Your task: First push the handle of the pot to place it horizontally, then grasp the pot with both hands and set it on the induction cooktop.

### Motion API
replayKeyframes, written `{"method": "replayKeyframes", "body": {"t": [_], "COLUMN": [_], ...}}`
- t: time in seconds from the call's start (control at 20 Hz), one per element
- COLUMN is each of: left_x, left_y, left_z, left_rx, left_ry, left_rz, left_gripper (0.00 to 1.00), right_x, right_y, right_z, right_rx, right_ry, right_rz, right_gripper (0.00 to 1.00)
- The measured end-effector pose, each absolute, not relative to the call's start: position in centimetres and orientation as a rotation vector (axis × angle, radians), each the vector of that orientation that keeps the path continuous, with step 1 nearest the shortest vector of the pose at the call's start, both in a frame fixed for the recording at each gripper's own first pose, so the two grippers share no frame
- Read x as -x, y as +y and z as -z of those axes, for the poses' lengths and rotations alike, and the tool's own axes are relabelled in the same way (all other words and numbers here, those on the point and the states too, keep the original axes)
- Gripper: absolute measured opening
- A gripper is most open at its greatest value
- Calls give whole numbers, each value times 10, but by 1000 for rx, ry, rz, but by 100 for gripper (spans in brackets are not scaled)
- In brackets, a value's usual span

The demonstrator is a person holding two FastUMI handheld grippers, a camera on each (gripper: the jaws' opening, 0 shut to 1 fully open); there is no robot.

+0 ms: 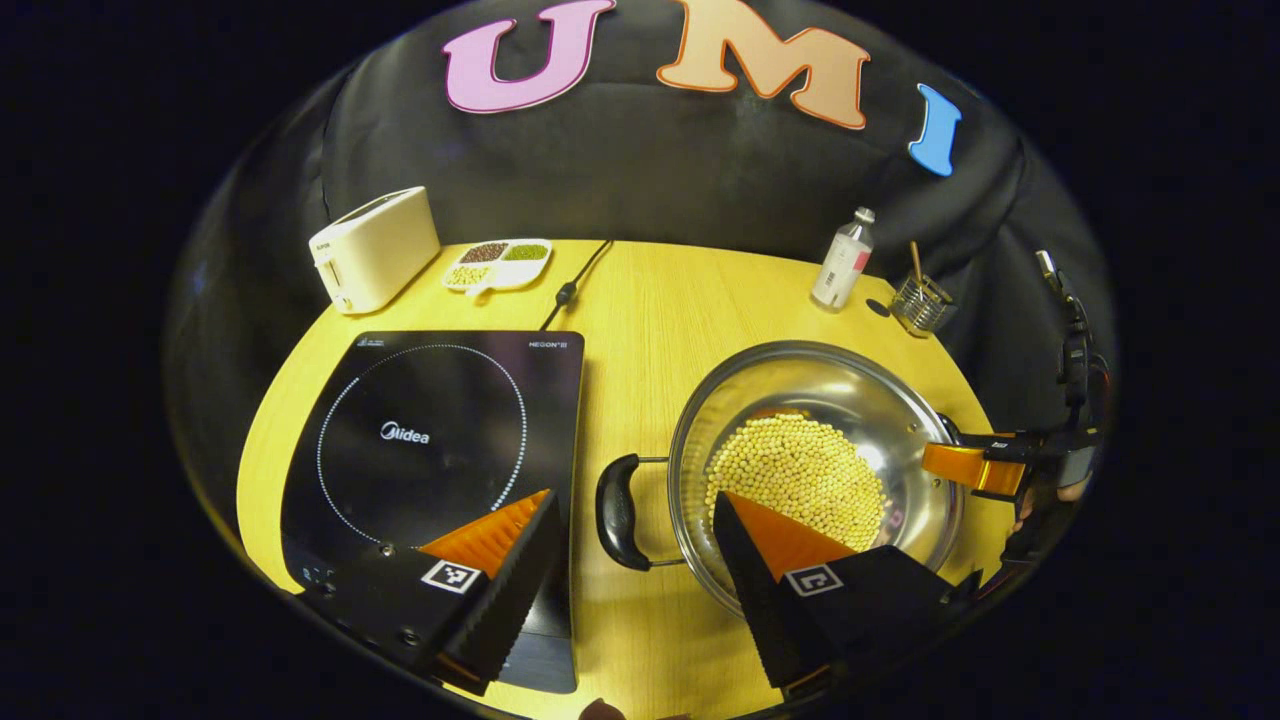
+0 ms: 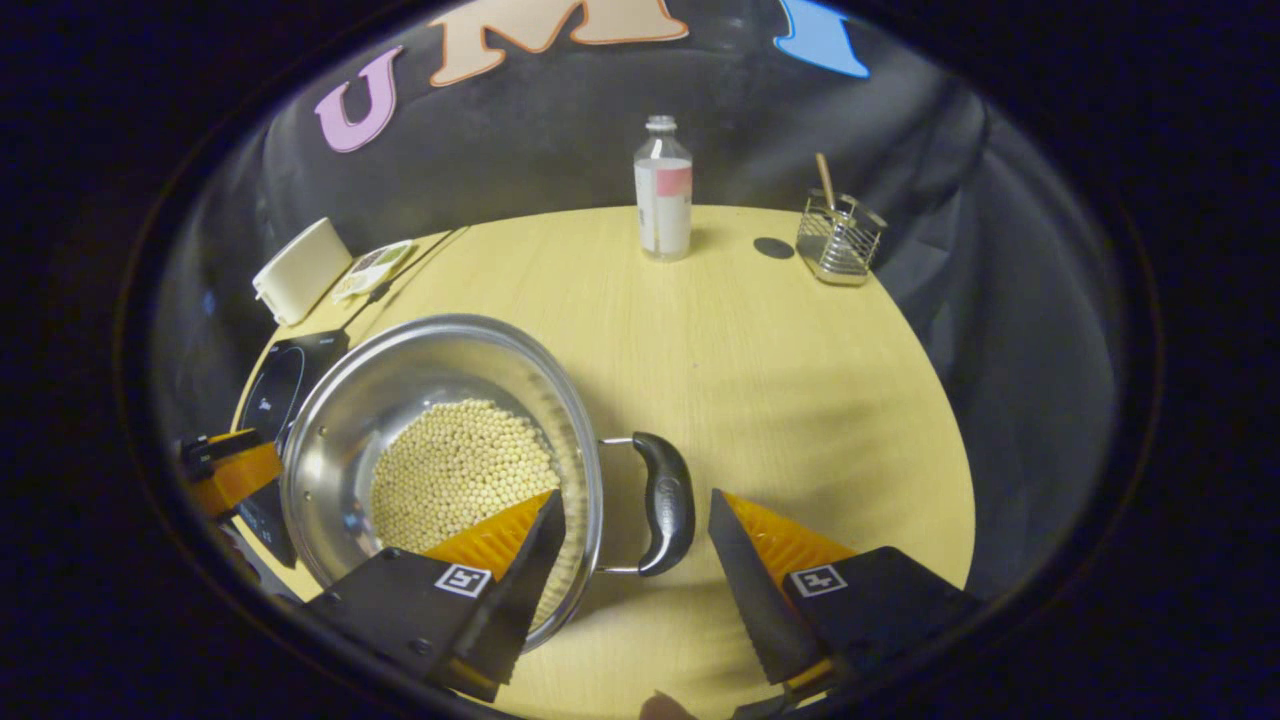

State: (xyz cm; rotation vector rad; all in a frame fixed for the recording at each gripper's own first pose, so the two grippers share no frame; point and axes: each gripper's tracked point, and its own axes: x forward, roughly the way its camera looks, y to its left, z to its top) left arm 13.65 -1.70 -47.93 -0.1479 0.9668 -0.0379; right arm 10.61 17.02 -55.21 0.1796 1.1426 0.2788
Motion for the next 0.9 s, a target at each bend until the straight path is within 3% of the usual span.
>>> {"method": "replayKeyframes", "body": {"t": [0.15, 0.2, 0.25, 0.3, 0.35, 0.5, 0.6, 0.65, 0.7, 0.9], "left_x": [-142, -144, -145, -144, -143, -142, -144, -143, -145, -142], "left_y": [-23, -25, -26, -30, -30, -25, -20, -20, -20, -22], "left_z": [494, 498, 502, 506, 512, 526, 528, 530, 529, 529], "left_rx": [154, 156, 156, 158, 144, 91, 70, 72, 80, 143], "left_ry": [989, 994, 1001, 1018, 1031, 1069, 1070, 1081, 1067, 1085], "left_rz": [44, 43, 44, 54, 55, 44, 28, 26, 24, 20], "left_gripper": [94, 93, 93, 93, 91, 89, 84, 79, 72, 65], "right_x": [-104, -105, -106, -105, -105, -103, -101, -103, -104, -103], "right_y": [174, 176, 177, 178, 179, 182, 187, 186, 185, 188], "right_z": [560, 562, 564, 566, 569, 575, 574, 575, 573, 575], "right_rx": [-205, -208, -206, -208, -212, -224, -240, -234, -236, -298], "right_ry": [1166, 1169, 1170, 1177, 1186, 1198, 1202, 1201, 1199, 1222], "right_rz": [-299, -305, -309, -312, -315, -322, -327, -325, -322, -304], "right_gripper": [93, 82, 81, 87, 81, 78, 72, 62, 61, 52]}}
